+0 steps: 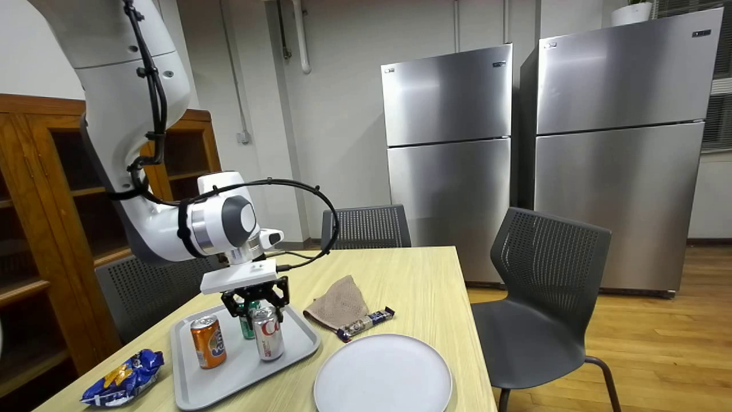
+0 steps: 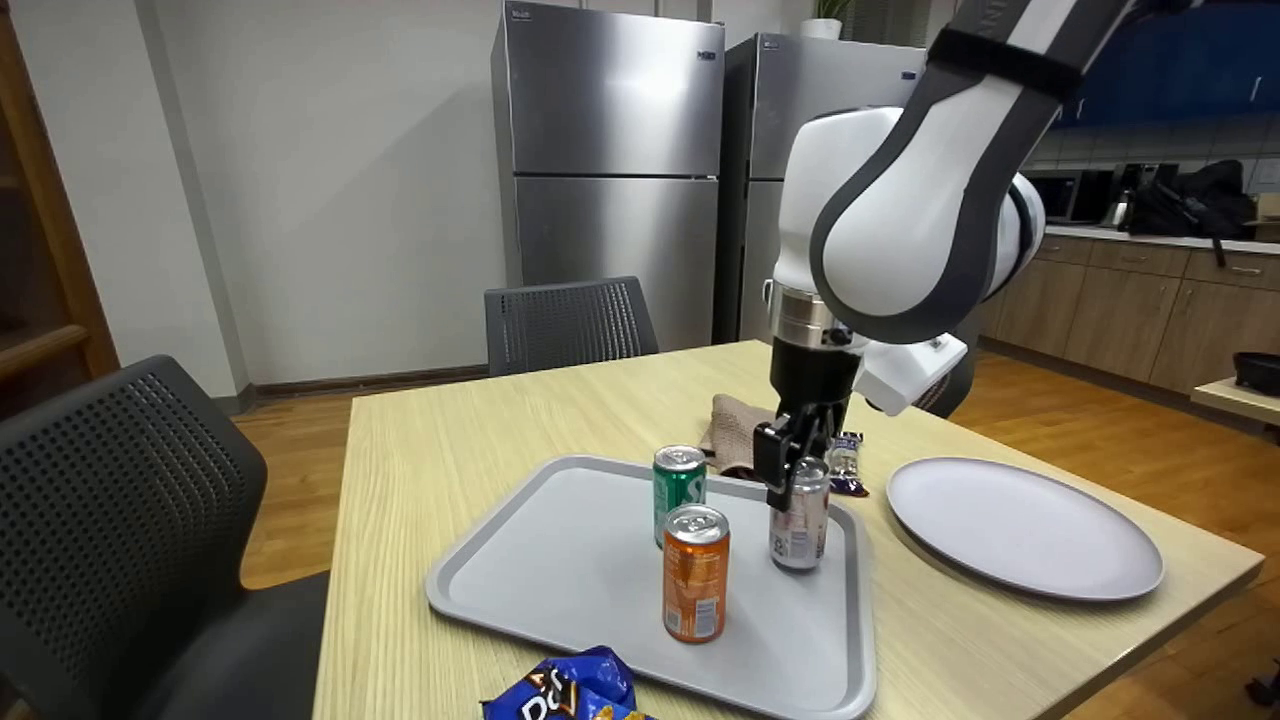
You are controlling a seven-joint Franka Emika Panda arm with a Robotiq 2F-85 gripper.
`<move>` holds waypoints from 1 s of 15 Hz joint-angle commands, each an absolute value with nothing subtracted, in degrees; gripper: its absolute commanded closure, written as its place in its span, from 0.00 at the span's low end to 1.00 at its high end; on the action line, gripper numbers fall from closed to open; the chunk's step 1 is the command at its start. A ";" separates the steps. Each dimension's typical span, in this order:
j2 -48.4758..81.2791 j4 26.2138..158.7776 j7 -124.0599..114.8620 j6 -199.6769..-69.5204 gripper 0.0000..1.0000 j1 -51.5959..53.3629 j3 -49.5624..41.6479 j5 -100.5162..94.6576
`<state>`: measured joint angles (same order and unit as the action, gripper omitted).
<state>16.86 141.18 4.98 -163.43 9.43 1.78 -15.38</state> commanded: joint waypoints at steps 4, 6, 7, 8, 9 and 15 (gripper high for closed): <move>16.39 140.18 4.51 -162.52 0.03 9.63 2.42 -15.14; 15.84 140.35 5.09 -162.60 0.00 9.31 2.71 -14.91; 15.50 140.41 5.41 -162.53 0.00 9.07 3.02 -14.55; 15.05 140.46 5.56 -162.36 0.00 8.94 3.23 -14.29; 14.25 140.74 5.99 -162.51 0.00 8.68 3.57 -13.95; 8.63 141.57 6.40 -162.00 0.00 8.13 3.88 -13.22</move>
<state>12.88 140.32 5.00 -163.62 9.55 2.50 -14.84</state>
